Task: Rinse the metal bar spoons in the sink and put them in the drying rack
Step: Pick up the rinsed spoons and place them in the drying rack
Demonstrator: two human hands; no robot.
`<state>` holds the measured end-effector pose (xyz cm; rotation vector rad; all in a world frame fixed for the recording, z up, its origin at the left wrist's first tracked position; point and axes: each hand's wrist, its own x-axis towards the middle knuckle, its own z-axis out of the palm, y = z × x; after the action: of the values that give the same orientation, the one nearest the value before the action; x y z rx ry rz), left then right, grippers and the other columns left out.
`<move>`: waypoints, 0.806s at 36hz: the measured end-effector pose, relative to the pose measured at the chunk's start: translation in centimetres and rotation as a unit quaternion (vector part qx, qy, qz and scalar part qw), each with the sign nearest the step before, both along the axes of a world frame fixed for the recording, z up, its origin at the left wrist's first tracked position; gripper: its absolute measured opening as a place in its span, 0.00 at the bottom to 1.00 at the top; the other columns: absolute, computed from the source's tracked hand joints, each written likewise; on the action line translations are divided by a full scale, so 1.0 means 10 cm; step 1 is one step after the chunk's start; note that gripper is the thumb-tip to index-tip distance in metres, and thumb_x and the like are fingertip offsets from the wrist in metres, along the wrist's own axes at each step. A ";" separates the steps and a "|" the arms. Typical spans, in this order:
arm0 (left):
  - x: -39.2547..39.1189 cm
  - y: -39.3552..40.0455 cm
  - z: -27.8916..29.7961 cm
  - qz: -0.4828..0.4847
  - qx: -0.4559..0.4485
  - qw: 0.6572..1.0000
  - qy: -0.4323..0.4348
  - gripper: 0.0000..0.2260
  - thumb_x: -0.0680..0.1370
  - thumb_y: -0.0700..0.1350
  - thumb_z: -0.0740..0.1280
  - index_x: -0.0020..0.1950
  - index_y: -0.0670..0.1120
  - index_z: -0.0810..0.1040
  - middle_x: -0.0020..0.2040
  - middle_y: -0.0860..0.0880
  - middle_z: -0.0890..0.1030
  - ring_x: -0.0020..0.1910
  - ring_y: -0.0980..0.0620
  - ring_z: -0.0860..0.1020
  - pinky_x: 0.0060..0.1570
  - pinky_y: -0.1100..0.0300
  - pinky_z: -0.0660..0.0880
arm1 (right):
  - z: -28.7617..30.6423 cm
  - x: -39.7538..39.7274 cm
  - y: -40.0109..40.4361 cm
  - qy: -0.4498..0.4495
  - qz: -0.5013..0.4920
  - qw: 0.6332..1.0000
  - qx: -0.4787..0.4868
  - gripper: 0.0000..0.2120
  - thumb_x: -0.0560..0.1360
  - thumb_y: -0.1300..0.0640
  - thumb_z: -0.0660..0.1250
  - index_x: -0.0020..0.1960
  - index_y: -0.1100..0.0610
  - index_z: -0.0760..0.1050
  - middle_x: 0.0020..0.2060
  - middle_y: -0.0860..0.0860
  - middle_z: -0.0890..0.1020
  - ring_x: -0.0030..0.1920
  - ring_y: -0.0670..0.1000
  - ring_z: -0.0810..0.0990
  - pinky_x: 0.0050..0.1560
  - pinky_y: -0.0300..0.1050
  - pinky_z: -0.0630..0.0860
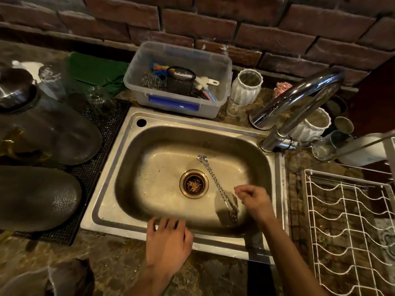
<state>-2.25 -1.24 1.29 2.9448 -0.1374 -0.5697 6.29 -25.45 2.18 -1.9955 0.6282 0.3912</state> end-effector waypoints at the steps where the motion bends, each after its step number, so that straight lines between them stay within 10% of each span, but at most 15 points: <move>1: 0.02 -0.01 0.02 -0.003 0.000 1.000 0.007 0.18 0.77 0.55 0.53 0.45 0.53 0.83 0.44 0.54 0.83 0.47 0.52 0.79 0.57 0.48 0.68 | -0.06 0.02 0.03 0.003 0.012 1.000 -0.013 0.07 0.76 0.62 0.69 0.51 0.60 0.85 0.45 0.52 0.86 0.48 0.49 0.83 0.54 0.43 0.77; 9: 0.43 -0.15 0.00 -0.110 -0.079 0.991 0.015 0.18 0.80 0.46 0.58 0.69 0.51 0.74 0.68 0.50 0.74 0.68 0.51 0.68 0.71 0.54 0.63 | -0.46 0.35 0.13 0.059 0.103 0.986 -0.116 0.09 0.74 0.61 0.68 0.52 0.59 0.85 0.49 0.54 0.88 0.48 0.50 0.84 0.48 0.31 0.71; 14: 0.73 -0.28 -0.12 -0.142 -0.107 0.984 -0.002 0.23 0.80 0.44 0.59 0.76 0.51 0.65 0.73 0.49 0.70 0.71 0.49 0.66 0.70 0.53 0.64 | -0.61 0.51 0.16 0.089 0.134 0.973 -0.165 0.10 0.74 0.60 0.66 0.49 0.59 0.85 0.46 0.57 0.86 0.51 0.57 0.84 0.51 0.43 0.77; 29: 1.30 -0.53 -0.86 0.027 -0.185 0.965 0.182 0.11 0.81 0.49 0.56 0.56 0.48 0.77 0.53 0.46 0.82 0.49 0.47 0.80 0.48 0.52 0.78 | -0.90 0.44 0.24 0.088 0.145 0.965 -0.201 0.04 0.76 0.60 0.68 0.44 0.59 0.80 0.44 0.59 0.85 0.46 0.59 0.83 0.49 0.52 0.80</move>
<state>10.74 -6.50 -7.30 2.4318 -0.1074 -0.9474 10.73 -23.05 -6.85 -2.4726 0.5552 0.6674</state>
